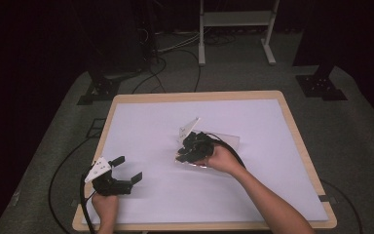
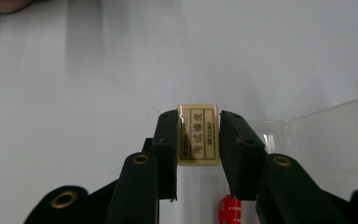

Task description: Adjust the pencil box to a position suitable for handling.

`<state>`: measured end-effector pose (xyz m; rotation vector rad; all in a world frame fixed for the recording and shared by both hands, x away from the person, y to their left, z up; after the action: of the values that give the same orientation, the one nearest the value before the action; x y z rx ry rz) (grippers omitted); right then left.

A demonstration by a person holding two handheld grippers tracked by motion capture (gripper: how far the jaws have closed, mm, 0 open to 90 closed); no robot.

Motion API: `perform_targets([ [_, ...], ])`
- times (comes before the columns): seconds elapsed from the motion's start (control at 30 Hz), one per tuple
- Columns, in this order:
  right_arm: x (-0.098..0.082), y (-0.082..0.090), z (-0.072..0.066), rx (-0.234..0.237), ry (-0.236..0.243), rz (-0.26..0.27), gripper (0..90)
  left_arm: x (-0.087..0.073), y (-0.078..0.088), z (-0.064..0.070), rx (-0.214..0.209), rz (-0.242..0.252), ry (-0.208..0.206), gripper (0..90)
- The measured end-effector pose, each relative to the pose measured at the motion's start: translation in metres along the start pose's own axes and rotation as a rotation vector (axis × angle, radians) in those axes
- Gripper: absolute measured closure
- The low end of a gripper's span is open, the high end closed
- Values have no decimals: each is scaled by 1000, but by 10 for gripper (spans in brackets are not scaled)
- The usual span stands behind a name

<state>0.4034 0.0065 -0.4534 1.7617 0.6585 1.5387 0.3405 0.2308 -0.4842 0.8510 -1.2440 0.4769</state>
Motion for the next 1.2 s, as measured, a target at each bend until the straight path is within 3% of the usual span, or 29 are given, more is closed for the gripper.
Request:
perform_targets([
  [1.2,-7,-16,25,-27,-41,-26,679,0,0,0,-2,2,2,0],
])
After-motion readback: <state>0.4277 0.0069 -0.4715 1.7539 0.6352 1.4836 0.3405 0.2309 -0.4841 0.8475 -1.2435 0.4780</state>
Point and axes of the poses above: each handheld gripper's, and its own axes: y roughly backward along the jaws, x roughly out of its top, z roughly to its right, the point moved 7 cm from there along -y, roughly forward along the jaws, and after that the axes turned 4 degrees about x, right-handed, at the moved point
